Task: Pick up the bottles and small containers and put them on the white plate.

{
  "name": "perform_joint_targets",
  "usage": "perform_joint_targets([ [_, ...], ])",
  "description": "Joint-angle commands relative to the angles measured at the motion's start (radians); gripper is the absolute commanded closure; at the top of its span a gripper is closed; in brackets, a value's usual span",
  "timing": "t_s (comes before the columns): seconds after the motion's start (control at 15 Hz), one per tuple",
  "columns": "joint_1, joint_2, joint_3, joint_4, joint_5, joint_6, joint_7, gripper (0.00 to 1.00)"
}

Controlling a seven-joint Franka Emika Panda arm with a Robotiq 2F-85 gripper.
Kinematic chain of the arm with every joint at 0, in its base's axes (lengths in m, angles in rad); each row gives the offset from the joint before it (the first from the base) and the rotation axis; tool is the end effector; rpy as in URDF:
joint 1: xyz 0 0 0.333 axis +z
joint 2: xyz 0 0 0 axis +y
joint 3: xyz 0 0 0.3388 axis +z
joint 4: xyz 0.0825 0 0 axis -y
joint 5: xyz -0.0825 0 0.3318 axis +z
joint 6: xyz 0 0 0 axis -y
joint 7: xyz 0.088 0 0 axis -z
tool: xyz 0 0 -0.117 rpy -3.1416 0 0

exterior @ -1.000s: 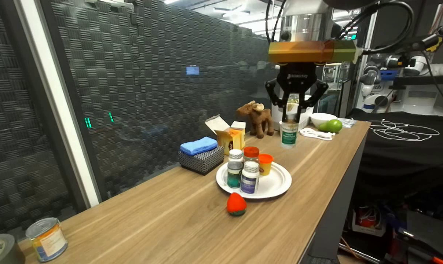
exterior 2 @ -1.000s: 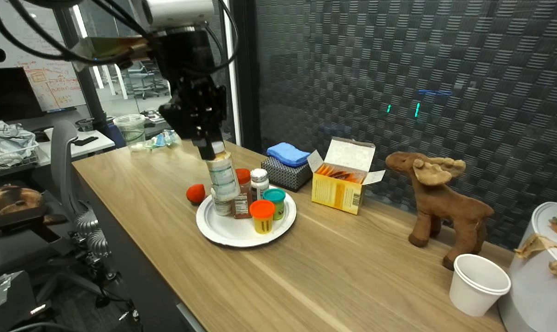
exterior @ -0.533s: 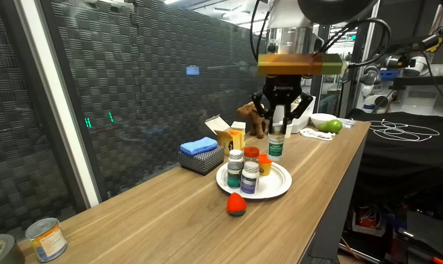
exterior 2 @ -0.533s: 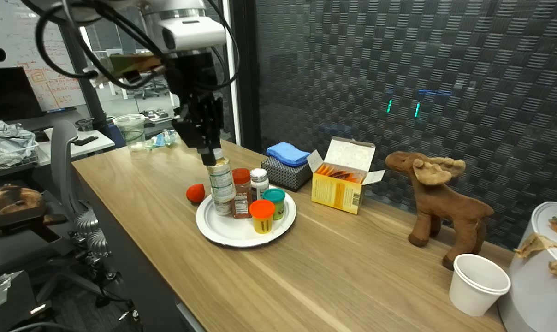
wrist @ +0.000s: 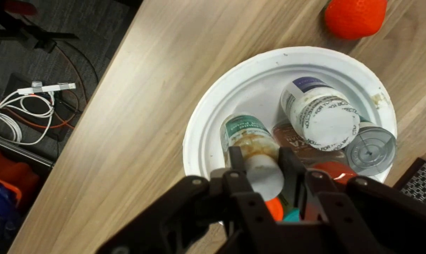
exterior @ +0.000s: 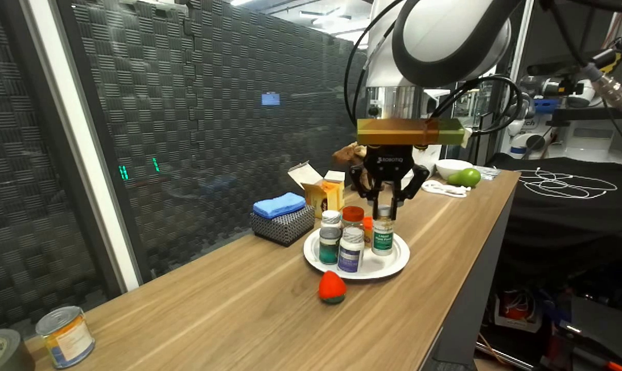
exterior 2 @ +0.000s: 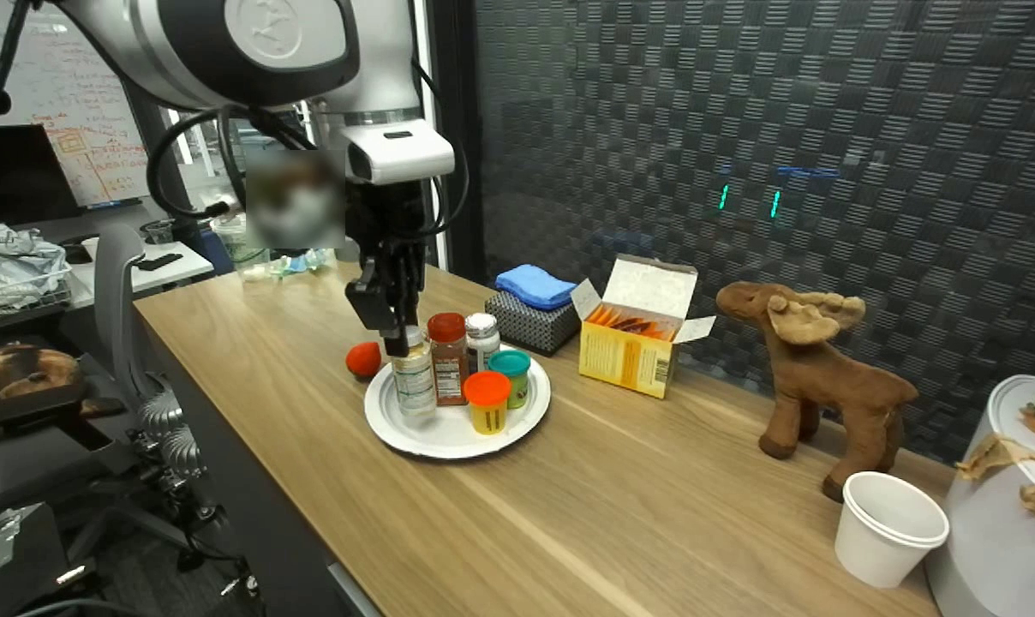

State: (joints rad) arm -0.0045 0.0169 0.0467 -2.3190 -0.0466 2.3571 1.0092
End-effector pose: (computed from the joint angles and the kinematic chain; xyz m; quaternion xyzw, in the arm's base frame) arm 0.4748 0.0191 0.3850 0.8927 -0.4503 0.0173 0.0087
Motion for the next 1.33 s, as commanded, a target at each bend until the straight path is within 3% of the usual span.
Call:
perform_joint_targets([
  [0.0,0.003,0.032,-0.025,0.027,0.009,0.018,-0.019,0.92],
  [0.53,-0.001,0.074,-0.073,0.029,0.014,0.117,-0.001,0.92],
  [0.93,0.000,0.084,-0.085,0.046,0.024,0.128,-0.015,0.92],
  [1.0,0.000,0.079,-0.080,0.045,0.046,0.126,-0.038,0.61],
  [1.07,0.001,0.069,-0.077,0.040,0.055,0.119,-0.043,0.44],
  [1.27,0.016,0.020,-0.071,0.015,0.023,0.090,-0.024,0.23],
])
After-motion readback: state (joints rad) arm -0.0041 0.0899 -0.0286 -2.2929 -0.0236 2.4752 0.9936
